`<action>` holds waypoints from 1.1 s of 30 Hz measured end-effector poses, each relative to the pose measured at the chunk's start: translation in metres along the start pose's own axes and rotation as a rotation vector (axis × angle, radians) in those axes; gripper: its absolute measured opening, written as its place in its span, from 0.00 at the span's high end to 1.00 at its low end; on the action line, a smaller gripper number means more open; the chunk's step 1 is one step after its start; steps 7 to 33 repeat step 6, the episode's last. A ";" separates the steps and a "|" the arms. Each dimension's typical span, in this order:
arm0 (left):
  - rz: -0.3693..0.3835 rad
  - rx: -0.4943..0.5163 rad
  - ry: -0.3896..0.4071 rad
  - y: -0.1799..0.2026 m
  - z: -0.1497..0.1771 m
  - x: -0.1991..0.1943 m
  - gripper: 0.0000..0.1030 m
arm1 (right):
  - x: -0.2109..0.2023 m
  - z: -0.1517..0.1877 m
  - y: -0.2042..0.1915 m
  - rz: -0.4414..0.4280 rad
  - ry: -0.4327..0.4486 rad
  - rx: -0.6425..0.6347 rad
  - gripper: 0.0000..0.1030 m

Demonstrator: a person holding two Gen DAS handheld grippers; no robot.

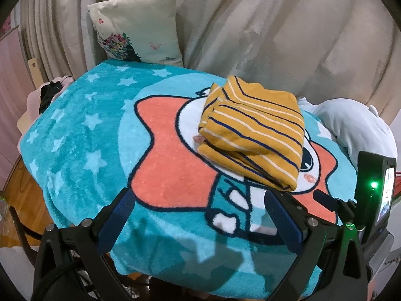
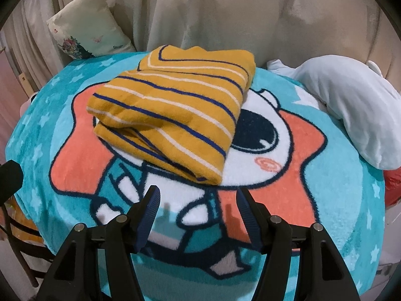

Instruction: Fold small clothes

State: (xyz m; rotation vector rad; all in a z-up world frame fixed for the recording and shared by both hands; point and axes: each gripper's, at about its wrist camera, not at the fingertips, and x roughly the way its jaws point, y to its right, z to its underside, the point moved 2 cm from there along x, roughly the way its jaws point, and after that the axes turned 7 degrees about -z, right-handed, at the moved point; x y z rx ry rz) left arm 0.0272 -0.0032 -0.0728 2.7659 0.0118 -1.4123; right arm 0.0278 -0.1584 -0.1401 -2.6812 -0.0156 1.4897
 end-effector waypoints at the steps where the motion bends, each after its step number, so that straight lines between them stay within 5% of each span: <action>1: 0.001 0.000 -0.004 0.000 0.000 0.001 0.00 | 0.001 0.000 -0.001 -0.003 -0.004 -0.003 0.34; 33: -0.013 0.005 -0.018 0.001 0.000 0.005 0.00 | 0.005 0.001 0.001 -0.007 -0.015 0.009 0.34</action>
